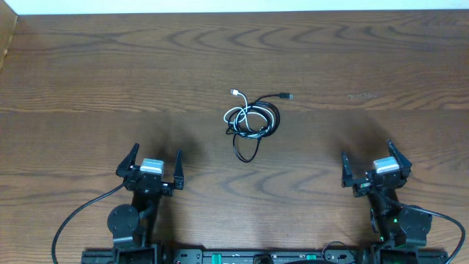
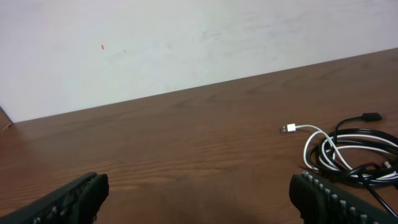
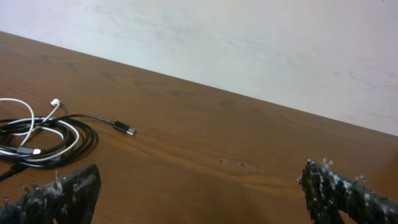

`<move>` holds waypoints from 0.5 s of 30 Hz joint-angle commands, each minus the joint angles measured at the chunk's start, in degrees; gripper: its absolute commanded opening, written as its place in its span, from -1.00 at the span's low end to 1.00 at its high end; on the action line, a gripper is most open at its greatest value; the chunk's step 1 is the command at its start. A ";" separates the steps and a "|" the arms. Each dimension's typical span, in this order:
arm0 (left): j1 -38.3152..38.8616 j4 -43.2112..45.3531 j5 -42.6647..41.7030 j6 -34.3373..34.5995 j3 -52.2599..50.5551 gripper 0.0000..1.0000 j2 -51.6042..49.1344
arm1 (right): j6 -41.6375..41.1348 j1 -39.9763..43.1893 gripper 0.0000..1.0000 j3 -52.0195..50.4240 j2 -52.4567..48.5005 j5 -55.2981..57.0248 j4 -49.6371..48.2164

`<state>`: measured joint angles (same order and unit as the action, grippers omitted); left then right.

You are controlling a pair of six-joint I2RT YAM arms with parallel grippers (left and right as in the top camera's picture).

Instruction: Untangle cables

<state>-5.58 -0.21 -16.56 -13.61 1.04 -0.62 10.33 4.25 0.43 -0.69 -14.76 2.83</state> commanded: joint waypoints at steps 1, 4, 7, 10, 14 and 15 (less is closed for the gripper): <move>-0.31 -2.05 -0.31 -0.76 -0.81 0.95 0.39 | -2.03 -0.46 0.99 -0.09 0.24 -1.90 -0.55; -0.28 -2.14 -0.35 -0.70 -0.81 0.96 0.39 | -4.98 -0.46 0.99 -0.09 0.24 -3.45 -1.84; -0.24 -1.42 -0.98 0.96 -0.79 0.96 0.39 | -6.75 -0.46 0.99 -0.09 0.24 -5.90 -1.57; -0.24 -0.83 -0.96 1.68 -0.52 0.96 0.39 | -9.73 -0.46 0.99 -0.09 0.22 -7.04 -2.73; -0.24 -0.83 -0.96 1.81 0.59 0.95 0.39 | -13.90 -0.46 0.99 -0.09 0.20 -7.04 -5.68; -0.24 -0.85 -0.96 2.23 0.81 0.95 0.39 | -14.21 -0.46 0.98 -0.07 0.20 -7.08 -5.90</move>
<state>-5.58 0.05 -16.62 -12.64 1.10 -0.62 0.51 4.25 0.40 -0.69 -20.88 -2.46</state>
